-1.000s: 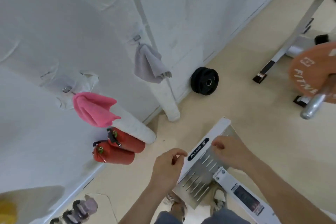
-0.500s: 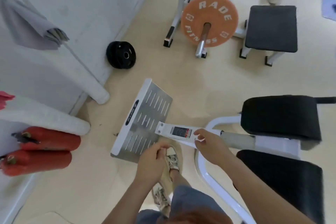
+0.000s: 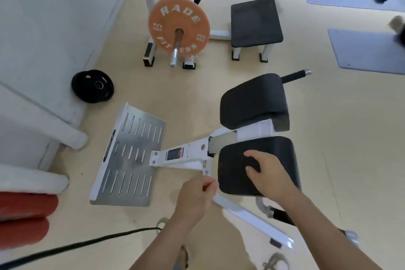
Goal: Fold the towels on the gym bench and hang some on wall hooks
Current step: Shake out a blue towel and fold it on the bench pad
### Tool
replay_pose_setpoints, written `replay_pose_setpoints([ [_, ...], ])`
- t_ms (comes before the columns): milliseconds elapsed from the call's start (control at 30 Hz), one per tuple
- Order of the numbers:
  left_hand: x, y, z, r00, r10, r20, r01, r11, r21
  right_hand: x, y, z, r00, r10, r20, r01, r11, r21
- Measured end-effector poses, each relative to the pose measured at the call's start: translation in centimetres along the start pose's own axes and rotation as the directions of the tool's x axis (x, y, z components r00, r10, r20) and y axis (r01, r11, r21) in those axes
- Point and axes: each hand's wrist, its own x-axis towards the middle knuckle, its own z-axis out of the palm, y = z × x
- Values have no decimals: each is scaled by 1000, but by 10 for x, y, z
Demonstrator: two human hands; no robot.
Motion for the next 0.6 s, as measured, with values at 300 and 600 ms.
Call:
replay_pose_setpoints([
  [300, -23, 94, 189, 995, -4, -96, 19, 987, 157, -26, 170, -82, 986, -21, 168, -36, 944, 327],
  [600, 44, 149, 274, 961, -28, -274, 160, 866, 474, -12, 280, -126, 981, 3, 192, -101, 859, 502],
])
